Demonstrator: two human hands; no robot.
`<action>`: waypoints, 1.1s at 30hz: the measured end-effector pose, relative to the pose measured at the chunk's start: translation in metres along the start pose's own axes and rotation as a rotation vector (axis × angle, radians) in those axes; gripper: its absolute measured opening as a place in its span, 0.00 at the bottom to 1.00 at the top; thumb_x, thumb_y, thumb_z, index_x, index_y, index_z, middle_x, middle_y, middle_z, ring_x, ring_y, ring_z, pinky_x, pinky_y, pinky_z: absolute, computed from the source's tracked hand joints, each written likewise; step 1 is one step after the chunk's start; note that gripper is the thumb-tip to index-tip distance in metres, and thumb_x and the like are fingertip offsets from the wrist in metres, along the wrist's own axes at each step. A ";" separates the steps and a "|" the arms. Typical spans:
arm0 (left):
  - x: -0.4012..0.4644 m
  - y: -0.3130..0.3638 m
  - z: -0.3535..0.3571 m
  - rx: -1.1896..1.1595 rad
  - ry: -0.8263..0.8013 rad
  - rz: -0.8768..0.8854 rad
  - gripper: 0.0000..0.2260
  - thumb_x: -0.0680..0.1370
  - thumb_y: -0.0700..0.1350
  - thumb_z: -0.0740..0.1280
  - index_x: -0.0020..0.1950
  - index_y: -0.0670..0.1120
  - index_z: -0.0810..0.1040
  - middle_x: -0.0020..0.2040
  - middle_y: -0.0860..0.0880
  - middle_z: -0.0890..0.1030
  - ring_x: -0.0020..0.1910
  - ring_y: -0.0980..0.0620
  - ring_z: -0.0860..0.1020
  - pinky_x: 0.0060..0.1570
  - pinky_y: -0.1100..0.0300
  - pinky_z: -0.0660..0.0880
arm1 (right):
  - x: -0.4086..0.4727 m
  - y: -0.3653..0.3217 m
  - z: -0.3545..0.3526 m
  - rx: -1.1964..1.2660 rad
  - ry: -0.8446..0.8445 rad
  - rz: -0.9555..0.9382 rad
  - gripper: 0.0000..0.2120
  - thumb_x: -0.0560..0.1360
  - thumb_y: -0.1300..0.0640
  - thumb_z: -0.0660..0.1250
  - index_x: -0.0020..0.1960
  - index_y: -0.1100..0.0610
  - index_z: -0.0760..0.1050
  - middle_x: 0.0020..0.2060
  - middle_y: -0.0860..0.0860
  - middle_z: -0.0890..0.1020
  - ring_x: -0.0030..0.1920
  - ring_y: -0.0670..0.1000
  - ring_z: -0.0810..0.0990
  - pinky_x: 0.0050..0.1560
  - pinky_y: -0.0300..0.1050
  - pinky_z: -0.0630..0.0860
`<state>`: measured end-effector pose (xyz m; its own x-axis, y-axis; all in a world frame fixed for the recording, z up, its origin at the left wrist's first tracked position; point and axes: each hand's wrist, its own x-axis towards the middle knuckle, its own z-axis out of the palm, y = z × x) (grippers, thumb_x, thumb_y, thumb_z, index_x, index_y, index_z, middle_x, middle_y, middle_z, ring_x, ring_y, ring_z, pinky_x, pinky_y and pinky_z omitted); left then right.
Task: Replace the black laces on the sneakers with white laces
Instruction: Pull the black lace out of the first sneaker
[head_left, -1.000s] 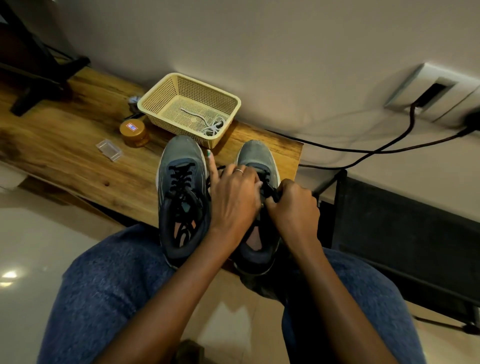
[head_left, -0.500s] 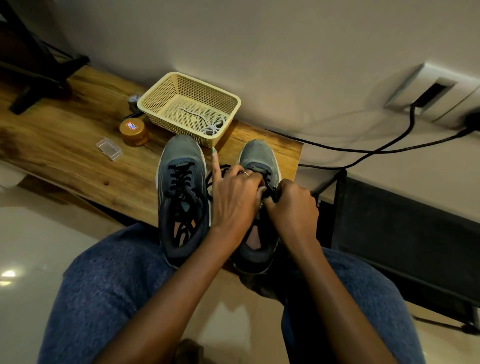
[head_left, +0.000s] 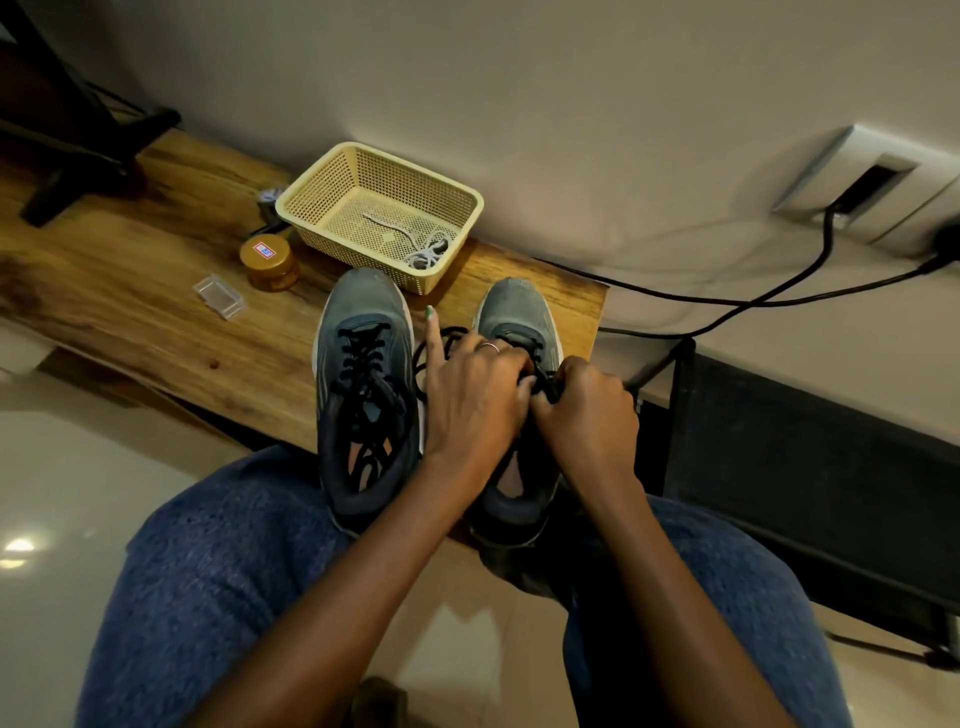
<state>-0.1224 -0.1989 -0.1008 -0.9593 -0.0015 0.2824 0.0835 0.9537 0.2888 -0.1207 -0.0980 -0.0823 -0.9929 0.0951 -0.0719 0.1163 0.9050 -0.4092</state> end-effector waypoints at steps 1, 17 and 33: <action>-0.001 0.001 0.001 0.009 0.002 -0.003 0.08 0.75 0.52 0.69 0.48 0.50 0.82 0.45 0.51 0.83 0.52 0.50 0.78 0.74 0.41 0.50 | 0.000 0.000 0.000 -0.001 -0.002 0.001 0.09 0.76 0.53 0.64 0.47 0.60 0.72 0.43 0.58 0.80 0.45 0.61 0.78 0.37 0.45 0.66; -0.004 0.001 0.007 -0.073 -0.009 -0.096 0.10 0.76 0.53 0.66 0.55 0.53 0.80 0.53 0.54 0.81 0.58 0.51 0.74 0.71 0.41 0.55 | 0.001 -0.001 0.000 -0.025 -0.014 -0.022 0.09 0.77 0.55 0.63 0.50 0.60 0.73 0.45 0.59 0.80 0.47 0.62 0.79 0.37 0.45 0.66; -0.002 0.001 0.006 -0.172 -0.015 -0.054 0.06 0.76 0.48 0.67 0.50 0.47 0.79 0.48 0.49 0.81 0.51 0.48 0.78 0.75 0.48 0.49 | 0.001 0.001 -0.001 -0.033 0.002 -0.008 0.09 0.76 0.54 0.63 0.49 0.60 0.73 0.45 0.59 0.80 0.47 0.62 0.79 0.38 0.47 0.69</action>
<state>-0.1220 -0.1962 -0.1063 -0.9674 -0.0460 0.2491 0.0751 0.8870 0.4556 -0.1217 -0.0965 -0.0820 -0.9939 0.0885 -0.0663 0.1071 0.9188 -0.3800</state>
